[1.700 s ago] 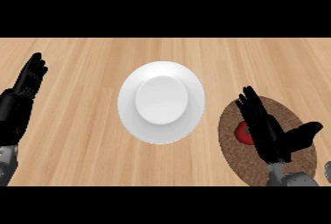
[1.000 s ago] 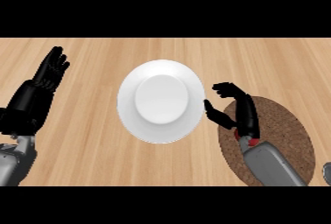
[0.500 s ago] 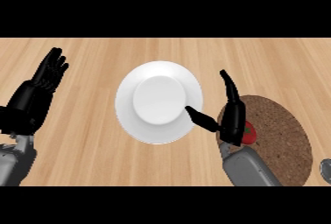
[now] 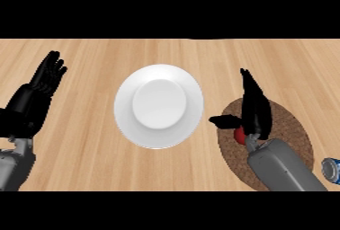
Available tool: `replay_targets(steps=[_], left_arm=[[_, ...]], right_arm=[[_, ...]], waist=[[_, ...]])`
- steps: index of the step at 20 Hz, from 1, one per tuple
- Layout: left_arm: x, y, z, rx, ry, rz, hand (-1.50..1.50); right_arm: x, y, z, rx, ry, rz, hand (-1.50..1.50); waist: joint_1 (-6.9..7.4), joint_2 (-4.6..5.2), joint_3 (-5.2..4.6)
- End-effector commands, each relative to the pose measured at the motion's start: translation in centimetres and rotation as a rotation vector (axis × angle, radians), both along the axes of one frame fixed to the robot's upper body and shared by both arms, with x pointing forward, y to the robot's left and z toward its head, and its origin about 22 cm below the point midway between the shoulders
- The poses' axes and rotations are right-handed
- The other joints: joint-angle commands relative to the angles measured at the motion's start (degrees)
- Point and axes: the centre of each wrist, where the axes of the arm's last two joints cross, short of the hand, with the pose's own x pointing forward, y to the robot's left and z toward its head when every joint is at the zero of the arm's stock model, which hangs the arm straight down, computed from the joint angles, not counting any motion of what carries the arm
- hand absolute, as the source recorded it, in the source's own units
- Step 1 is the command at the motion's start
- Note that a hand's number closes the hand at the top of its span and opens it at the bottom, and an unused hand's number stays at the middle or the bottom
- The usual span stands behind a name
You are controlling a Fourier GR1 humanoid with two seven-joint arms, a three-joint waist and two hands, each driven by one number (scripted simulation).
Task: Pick the tomato from the placemat and place it in the plate
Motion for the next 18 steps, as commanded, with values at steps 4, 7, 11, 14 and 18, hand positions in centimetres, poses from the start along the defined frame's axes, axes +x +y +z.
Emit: replay_targets(steps=[4,7,11,14,18], left_arm=[[-0.1,0.2,0.4,-0.005,0.002,-0.02,0.0],[-0.4,-0.1,0.5,-0.018,-0.009,-0.026,0.0],[0.3,-0.3,0.2,0.0,-0.004,-0.007,0.0],[0.2,-0.8,0.3,-0.007,-0.005,-0.028,0.0],[1.1,0.3,0.3,0.001,-0.005,-0.006,0.0]], right_arm=[[0.4,1.7,3.3,-0.174,0.475,-0.044,-1.5],[0.4,2.1,5.8,-0.172,0.593,-0.047,-1.5],[0.6,1.0,8.4,-0.186,0.647,-0.064,-1.5],[0.1,1.9,7.1,-0.215,0.665,-0.118,-1.5],[-0.1,-0.7,6.6,-0.264,0.692,-0.158,-1.5]], waist=[[1.06,0.1,0.1],[1.47,0.24,0.27],[1.24,0.61,0.34],[1.55,0.65,0.36],[0.79,0.81,0.35]])
